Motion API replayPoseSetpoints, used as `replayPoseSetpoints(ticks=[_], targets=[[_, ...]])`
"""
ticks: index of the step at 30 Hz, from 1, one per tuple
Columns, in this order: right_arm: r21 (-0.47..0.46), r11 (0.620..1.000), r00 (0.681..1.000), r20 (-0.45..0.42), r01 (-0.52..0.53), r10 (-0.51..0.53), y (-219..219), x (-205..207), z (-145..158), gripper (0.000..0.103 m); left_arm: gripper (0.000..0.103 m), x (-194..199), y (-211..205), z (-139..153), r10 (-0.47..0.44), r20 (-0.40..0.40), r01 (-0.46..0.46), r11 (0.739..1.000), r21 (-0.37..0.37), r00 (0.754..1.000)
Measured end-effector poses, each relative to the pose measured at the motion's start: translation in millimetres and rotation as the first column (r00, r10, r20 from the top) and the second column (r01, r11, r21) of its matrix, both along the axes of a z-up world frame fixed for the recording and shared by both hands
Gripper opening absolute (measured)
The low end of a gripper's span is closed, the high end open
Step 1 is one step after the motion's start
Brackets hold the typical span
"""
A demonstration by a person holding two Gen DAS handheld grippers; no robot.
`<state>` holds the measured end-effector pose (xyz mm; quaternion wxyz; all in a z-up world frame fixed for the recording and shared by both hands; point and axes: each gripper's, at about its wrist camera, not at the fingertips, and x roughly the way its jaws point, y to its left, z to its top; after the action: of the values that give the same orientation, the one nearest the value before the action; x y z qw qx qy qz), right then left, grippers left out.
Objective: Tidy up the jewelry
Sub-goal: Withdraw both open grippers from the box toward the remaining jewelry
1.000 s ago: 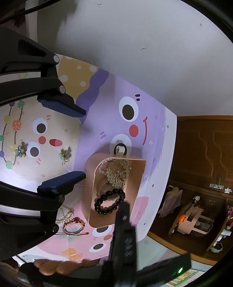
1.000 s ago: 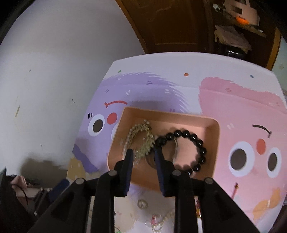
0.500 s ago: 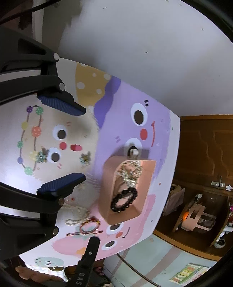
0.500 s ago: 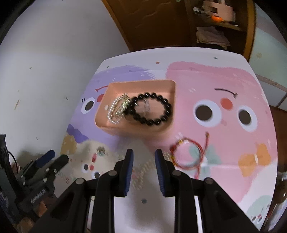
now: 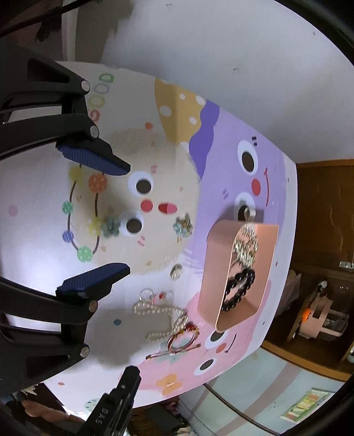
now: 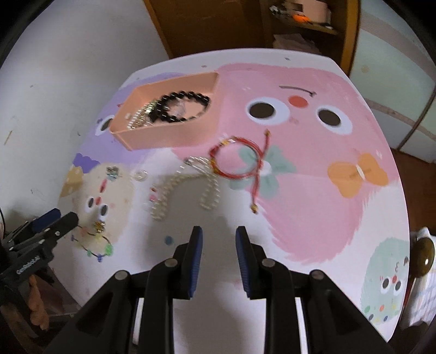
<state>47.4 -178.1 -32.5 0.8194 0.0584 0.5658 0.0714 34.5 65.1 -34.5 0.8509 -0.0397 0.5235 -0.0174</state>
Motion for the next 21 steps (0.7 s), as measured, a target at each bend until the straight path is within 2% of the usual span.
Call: replayPoseSetpoints(ticks=[6, 13, 21], targets=[[0.017, 0.999, 0.999, -0.02, 0.049, -0.049, -19.9, 5.0, -11.8, 0.025, 0.065, 5.4, -27.3, -3.2, -0.063, 0.001, 0.063, 0.998, 0.004, 0.998], [0.046, 0.995, 0.995, -0.048, 0.084, -0.082, -40.9, 30.4, -16.6, 0.025, 0.065, 16.4, -49.5, -13.0, -0.104, -0.024, 0.105, 0.994, 0.006, 0.994], [0.038, 0.999, 0.998, -0.059, 0.027, -0.025, -41.3, 81.4, -17.8, 0.025, 0.065, 26.8, -58.8, -21.7, -0.118, -0.048, 0.119, 0.993, 0.005, 0.992]])
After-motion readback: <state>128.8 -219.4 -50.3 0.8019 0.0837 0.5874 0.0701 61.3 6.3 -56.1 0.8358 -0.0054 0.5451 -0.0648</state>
